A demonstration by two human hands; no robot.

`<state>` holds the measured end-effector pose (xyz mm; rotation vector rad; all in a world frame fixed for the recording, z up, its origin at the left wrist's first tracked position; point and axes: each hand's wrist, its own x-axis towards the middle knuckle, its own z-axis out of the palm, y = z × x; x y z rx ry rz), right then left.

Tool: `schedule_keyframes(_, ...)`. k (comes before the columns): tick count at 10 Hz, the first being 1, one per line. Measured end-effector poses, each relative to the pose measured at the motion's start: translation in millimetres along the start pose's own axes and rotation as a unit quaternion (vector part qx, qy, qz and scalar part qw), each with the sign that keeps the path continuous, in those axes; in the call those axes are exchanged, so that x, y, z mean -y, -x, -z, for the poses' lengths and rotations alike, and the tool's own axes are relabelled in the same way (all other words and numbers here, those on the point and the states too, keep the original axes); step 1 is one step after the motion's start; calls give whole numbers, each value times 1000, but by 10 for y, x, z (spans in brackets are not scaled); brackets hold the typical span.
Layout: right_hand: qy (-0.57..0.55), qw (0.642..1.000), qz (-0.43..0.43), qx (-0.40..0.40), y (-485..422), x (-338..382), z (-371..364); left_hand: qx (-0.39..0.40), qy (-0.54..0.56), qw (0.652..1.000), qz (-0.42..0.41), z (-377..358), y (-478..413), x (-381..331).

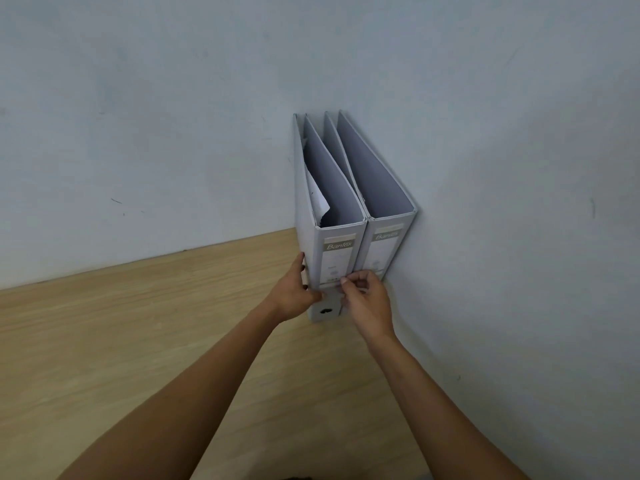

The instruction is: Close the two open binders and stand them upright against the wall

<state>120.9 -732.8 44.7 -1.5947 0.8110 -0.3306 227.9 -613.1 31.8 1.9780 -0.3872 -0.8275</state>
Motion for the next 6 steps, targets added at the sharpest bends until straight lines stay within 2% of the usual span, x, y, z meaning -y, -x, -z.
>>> schedule_keyframes(4, -12, 1000, 10, 9, 311, 143, 9, -47, 13, 999, 7, 501, 626, 126)
schedule_keyframes(6, 1, 999, 18, 34, 615, 282, -356, -73, 46, 996, 4, 1009, 1122, 371)
